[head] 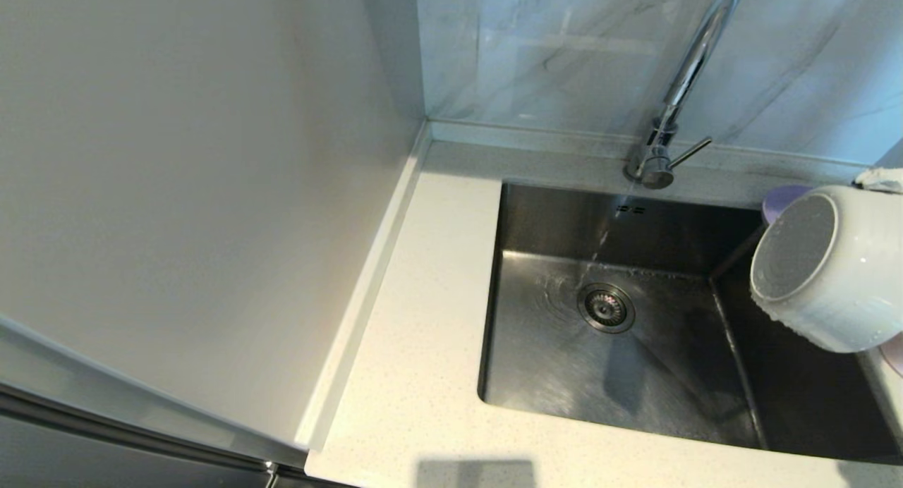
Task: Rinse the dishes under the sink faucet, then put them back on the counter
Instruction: Place the bowl on the table
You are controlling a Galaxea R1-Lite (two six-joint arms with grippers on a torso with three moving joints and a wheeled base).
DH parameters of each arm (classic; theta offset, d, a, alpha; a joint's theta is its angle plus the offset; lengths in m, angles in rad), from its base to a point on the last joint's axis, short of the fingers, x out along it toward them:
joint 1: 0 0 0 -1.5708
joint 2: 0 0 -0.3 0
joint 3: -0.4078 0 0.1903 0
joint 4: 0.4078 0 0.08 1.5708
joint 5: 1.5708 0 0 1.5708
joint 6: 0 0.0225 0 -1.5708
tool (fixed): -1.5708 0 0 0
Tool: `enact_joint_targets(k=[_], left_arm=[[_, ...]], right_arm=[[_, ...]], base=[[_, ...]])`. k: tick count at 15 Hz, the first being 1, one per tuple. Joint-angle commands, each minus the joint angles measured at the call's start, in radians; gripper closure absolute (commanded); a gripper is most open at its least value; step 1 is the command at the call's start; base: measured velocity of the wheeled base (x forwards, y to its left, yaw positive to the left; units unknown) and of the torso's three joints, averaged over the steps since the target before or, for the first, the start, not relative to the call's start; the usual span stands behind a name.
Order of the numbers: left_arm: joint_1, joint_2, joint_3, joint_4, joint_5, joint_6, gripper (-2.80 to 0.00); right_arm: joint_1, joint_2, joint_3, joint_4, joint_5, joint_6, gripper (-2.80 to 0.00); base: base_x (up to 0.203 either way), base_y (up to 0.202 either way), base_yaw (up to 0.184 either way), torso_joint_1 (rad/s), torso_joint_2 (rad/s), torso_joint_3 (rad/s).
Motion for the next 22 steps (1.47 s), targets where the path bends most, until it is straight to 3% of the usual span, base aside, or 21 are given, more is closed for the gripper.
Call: enact_joint_targets(k=[1, 3, 5, 6, 10, 11, 13, 15, 19, 22], left_arm=[[0.000, 0.000, 0.000, 0.000, 0.000, 0.000, 0.00], [0.000, 0.000, 0.000, 0.000, 0.000, 0.000, 0.00], [0.000, 0.000, 0.000, 0.000, 0.000, 0.000, 0.00], [0.000, 0.000, 0.000, 0.000, 0.000, 0.000, 0.00], [0.000, 0.000, 0.000, 0.000, 0.000, 0.000, 0.00], [0.000, 0.000, 0.000, 0.000, 0.000, 0.000, 0.00], [0.000, 0.000, 0.000, 0.000, 0.000, 0.000, 0.00], [0.000, 0.000, 0.000, 0.000, 0.000, 0.000, 0.00], [0.000, 0.000, 0.000, 0.000, 0.000, 0.000, 0.00], [0.000, 0.000, 0.000, 0.000, 0.000, 0.000, 0.00]], right_arm=[[-0.022, 0.016, 0.082, 0.033, 0.010, 0.005, 0.00], [-0.025, 0.014, -0.001, 0.032, 0.010, 0.003, 0.00], [-0.029, 0.004, -0.194, 0.001, 0.009, 0.000, 0.00], [-0.031, -0.009, -0.270, -0.027, -0.029, -0.001, 0.00], [0.013, -0.052, -0.365, -0.070, -0.529, -0.033, 0.00], [0.029, -0.060, -0.364, -0.055, -0.665, -0.096, 0.00], [0.049, -0.081, -0.364, 0.052, -0.915, -0.384, 0.00], [0.049, -0.110, -0.351, 0.221, -1.114, -0.625, 0.00], [-0.017, -0.198, -0.182, 0.493, -1.175, -0.907, 0.00], [-0.086, -0.266, -0.024, 0.511, -1.222, -1.025, 0.00]], base=[[0.000, 0.000, 0.000, 0.000, 0.00, 0.000], [0.000, 0.000, 0.000, 0.000, 0.00, 0.000], [0.000, 0.000, 0.000, 0.000, 0.00, 0.000], [0.000, 0.000, 0.000, 0.000, 0.00, 0.000], [0.000, 0.000, 0.000, 0.000, 0.00, 0.000], [0.000, 0.000, 0.000, 0.000, 0.00, 0.000], [0.000, 0.000, 0.000, 0.000, 0.00, 0.000], [0.000, 0.000, 0.000, 0.000, 0.00, 0.000], [0.000, 0.000, 0.000, 0.000, 0.00, 0.000], [0.000, 0.000, 0.000, 0.000, 0.00, 0.000]])
